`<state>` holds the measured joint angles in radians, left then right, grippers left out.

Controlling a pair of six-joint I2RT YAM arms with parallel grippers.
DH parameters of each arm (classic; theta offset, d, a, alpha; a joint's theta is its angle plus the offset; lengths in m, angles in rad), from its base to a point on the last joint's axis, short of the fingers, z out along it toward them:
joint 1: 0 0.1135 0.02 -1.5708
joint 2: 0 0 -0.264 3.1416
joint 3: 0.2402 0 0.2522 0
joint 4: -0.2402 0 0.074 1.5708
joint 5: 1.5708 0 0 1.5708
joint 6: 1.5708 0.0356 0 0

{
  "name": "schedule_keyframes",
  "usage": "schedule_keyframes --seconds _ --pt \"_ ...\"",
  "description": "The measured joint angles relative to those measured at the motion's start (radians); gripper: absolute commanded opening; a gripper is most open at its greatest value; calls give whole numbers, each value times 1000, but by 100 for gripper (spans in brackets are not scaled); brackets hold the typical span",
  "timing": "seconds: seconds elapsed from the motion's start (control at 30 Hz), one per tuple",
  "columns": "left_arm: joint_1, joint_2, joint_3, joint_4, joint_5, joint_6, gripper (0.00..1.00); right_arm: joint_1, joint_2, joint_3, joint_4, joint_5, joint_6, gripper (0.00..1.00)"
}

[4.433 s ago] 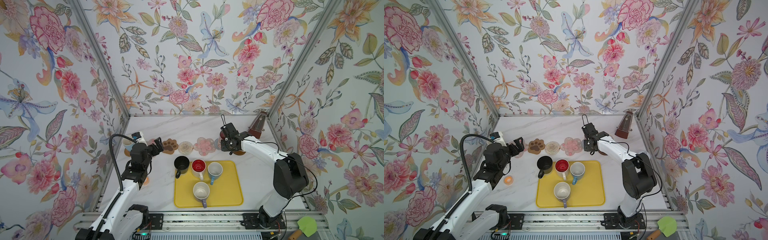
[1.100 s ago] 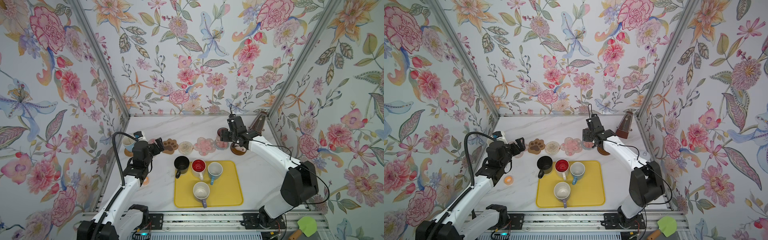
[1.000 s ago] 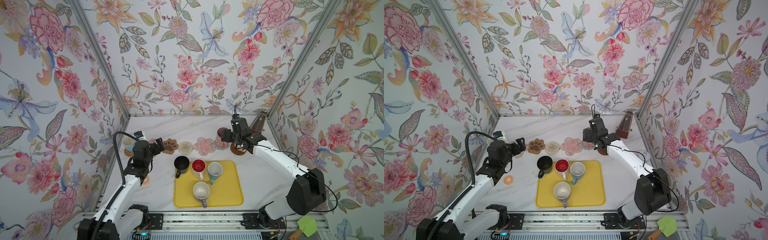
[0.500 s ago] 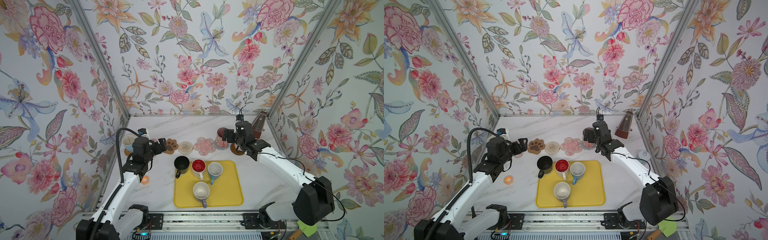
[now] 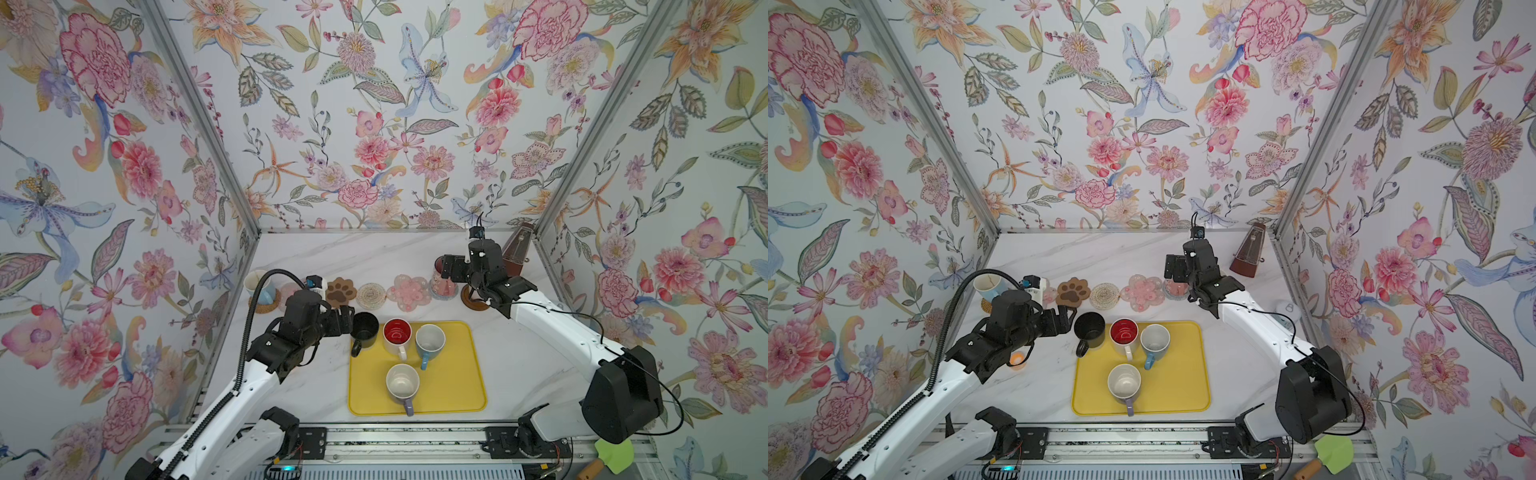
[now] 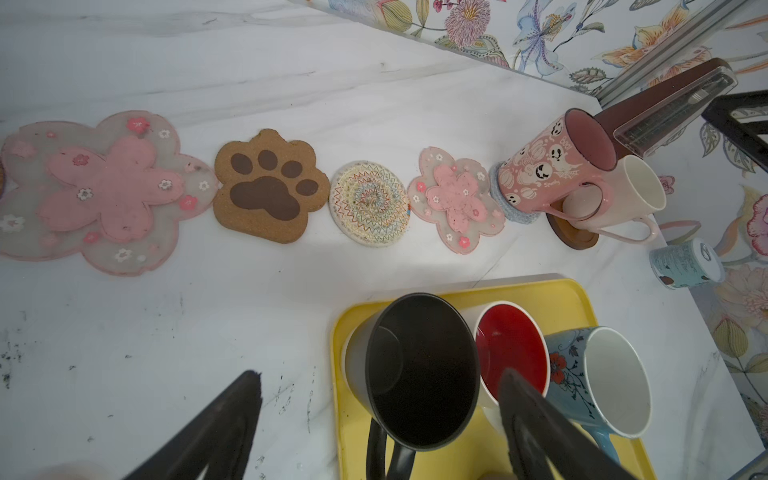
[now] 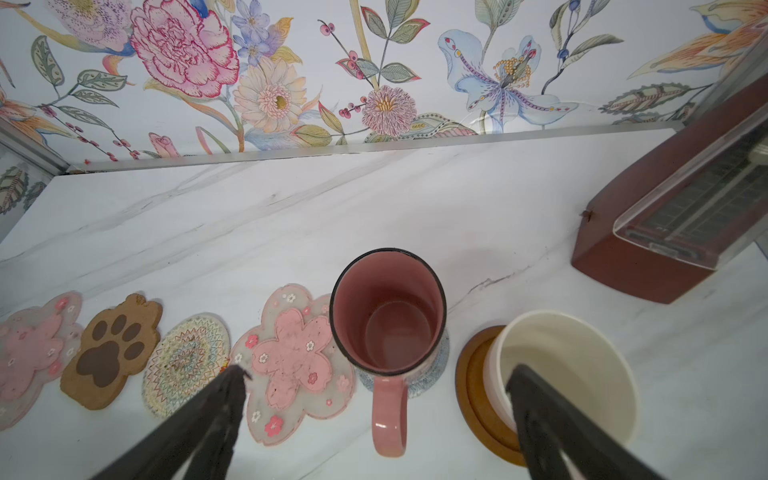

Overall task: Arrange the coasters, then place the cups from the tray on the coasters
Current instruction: 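Lower the left gripper into the black mug on the tray while the right gripper rises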

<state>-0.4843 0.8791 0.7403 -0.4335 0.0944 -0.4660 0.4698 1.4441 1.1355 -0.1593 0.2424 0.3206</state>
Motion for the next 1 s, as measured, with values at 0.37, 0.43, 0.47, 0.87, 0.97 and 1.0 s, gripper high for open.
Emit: schedule_keyframes --seconds 0.37,0.43,0.47,0.87,0.97,1.0 --pt "-224 88 0 -116 -77 -26 87 0 0 0 0 0 22 99" --pt "-246 92 -6 -123 -83 -29 86 0 0 0 0 0 27 99" --pt "-253 95 -10 -126 -87 -30 85 0 0 0 0 0 28 99" --pt "-269 203 -29 -130 -129 -28 75 0 21 5 -1 0 35 99" --pt "-269 231 -32 -128 -133 -25 72 0 21 5 0 0 35 99" --pt "-269 245 -32 -125 -135 -26 70 0 21 5 0 -1 35 99"
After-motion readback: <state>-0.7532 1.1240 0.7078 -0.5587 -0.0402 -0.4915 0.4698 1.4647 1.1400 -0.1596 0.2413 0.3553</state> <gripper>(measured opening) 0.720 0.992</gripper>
